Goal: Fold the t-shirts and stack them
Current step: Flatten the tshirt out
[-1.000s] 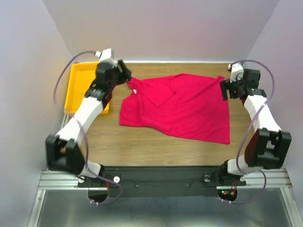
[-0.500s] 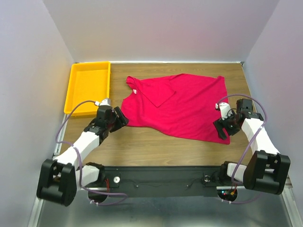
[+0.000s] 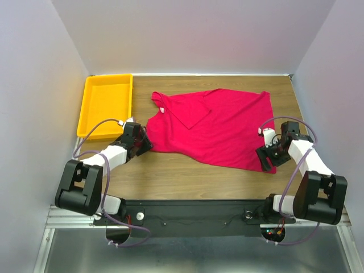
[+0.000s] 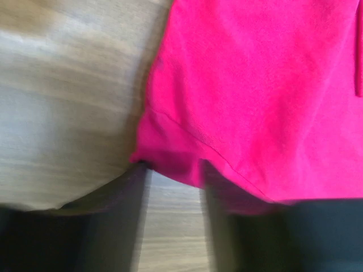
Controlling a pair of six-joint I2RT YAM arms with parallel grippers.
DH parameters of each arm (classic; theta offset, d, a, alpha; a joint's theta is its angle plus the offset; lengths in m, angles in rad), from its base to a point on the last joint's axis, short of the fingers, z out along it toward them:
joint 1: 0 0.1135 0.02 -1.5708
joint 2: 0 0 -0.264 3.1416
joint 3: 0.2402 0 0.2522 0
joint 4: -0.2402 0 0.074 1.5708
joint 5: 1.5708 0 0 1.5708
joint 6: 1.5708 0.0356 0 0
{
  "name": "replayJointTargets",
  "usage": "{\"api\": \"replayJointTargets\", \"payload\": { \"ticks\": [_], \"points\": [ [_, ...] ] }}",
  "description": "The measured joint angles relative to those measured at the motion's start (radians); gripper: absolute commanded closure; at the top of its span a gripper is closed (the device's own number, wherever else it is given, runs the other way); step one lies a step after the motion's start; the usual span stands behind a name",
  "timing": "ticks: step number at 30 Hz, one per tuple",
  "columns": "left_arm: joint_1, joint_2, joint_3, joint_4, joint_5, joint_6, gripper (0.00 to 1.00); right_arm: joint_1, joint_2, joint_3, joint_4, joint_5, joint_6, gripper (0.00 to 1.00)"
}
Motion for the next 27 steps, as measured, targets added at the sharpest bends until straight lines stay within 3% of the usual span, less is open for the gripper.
{"api": "replayJointTargets", "payload": {
  "ticks": [2, 3, 4, 11, 14, 22, 27],
  "points": [
    [0.002, 0.015, 0.002, 0.013, 0.001, 0.002, 0.86, 0.000, 0.006, -0.005, 0.000, 0.005, 0.008, 0.24],
    [0.002, 0.027, 0.002, 0.013, 0.002, 0.003, 0.99, 0.000, 0.009, -0.007, 0.000, 0.008, 0.010, 0.25],
    [0.003, 0.031, 0.002, 0.012, 0.002, 0.003, 1.00, 0.000, 0.012, -0.008, 0.000, 0.012, 0.016, 0.26],
    [0.003, -0.085, -0.016, -0.024, 0.022, 0.010, 1.00, -0.002, 0.074, -0.009, 0.019, 0.046, 0.047, 0.35],
    [0.003, -0.213, -0.027, -0.061, 0.031, 0.011, 1.00, -0.006, 0.124, -0.009, 0.035, 0.053, 0.056, 0.47],
    [0.003, -0.457, -0.055, -0.188, 0.098, -0.024, 1.00, -0.014, 0.159, 0.009, 0.076, 0.090, 0.067, 0.99],
    [0.003, -0.513, -0.057, -0.272, 0.138, -0.066, 1.00, -0.014, 0.103, 0.006, 0.070, 0.118, 0.058, 0.99]
  ]
}}
